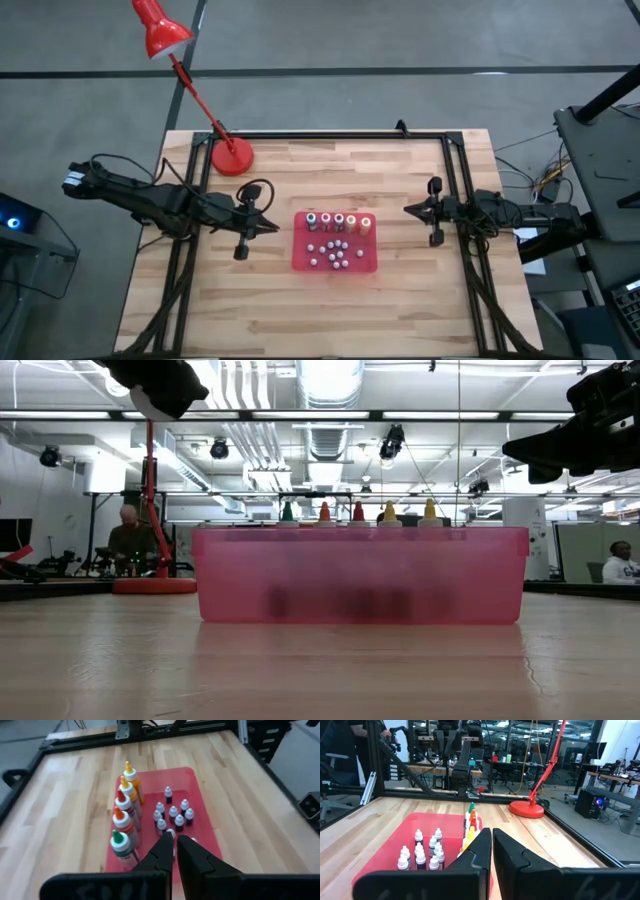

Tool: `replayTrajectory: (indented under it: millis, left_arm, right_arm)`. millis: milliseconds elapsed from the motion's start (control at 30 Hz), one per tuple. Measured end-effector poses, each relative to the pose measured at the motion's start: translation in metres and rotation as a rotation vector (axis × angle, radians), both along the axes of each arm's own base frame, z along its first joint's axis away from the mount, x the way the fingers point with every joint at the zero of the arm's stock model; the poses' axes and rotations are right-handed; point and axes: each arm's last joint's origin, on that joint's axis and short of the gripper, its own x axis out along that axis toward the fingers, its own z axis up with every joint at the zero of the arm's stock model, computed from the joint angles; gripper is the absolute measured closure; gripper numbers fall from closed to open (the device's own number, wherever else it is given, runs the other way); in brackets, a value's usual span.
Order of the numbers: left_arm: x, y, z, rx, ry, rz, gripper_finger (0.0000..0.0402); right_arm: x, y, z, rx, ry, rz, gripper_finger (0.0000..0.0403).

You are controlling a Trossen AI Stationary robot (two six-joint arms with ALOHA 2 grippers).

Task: Pick & Place food coloring
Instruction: Return to Home Position

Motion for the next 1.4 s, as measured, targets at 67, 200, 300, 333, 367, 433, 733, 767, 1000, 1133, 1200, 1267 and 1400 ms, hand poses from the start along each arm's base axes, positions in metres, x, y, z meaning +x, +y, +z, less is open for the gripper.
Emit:
replayTrajectory:
  millis: [67,200,300,333,367,433,733,767,1000,1133,1200,1267,1400]
  left_arm:
    - [-0.001,0.001,0.002,0.030,-0.011,0.006,0.0401]
    - [-0.003,0.002,0.010,0.023,-0.071,0.020,0.0401]
    - [-0.004,0.002,0.014,-0.004,-0.097,0.029,0.0401]
    - [-0.005,0.002,0.013,-0.007,-0.096,0.030,0.0401]
    - [-0.005,0.002,0.013,-0.012,-0.095,0.032,0.0401]
    - [-0.004,0.002,0.013,-0.012,-0.094,0.033,0.0402]
    - [-0.009,0.003,0.014,-0.018,-0.110,0.033,0.0401]
    - [-0.009,0.003,0.015,-0.019,-0.112,0.033,0.0401]
    - [-0.016,0.005,0.020,-0.027,-0.143,0.034,0.0402]
    - [-0.020,0.006,0.023,-0.031,-0.162,0.034,0.0402]
    - [-0.023,0.006,0.024,-0.033,-0.170,0.034,0.0402]
    - [-0.026,0.007,0.022,-0.033,-0.171,0.034,0.0402]
    - [-0.035,0.009,0.014,-0.043,-0.174,0.035,0.0402]
  right_arm:
    - [0.000,0.000,0.000,0.000,0.000,0.000,0.0394]
    - [0.000,0.000,0.000,0.000,0.000,0.000,0.0394]
    - [0.000,0.000,0.000,0.000,0.000,0.000,0.0394]
    - [0.000,0.000,0.000,0.000,0.000,0.000,0.0394]
    - [0.000,0.000,0.000,0.000,0.000,0.000,0.0394]
    - [0.000,0.000,0.000,0.000,0.000,0.000,0.0394]
    - [0.000,0.000,0.000,0.000,0.000,0.000,0.0394]
    - [0.000,0.000,0.000,0.000,0.000,0.000,0.0394]
    - [0.000,0.000,0.000,0.000,0.000,0.000,0.0394]
    - [0.000,0.000,0.000,0.000,0.000,0.000,0.0394]
    - [0.000,0.000,0.000,0.000,0.000,0.000,0.0394]
    - [0.000,0.000,0.000,0.000,0.000,0.000,0.0394]
    - [0.000,0.000,0.000,0.000,0.000,0.000,0.0394]
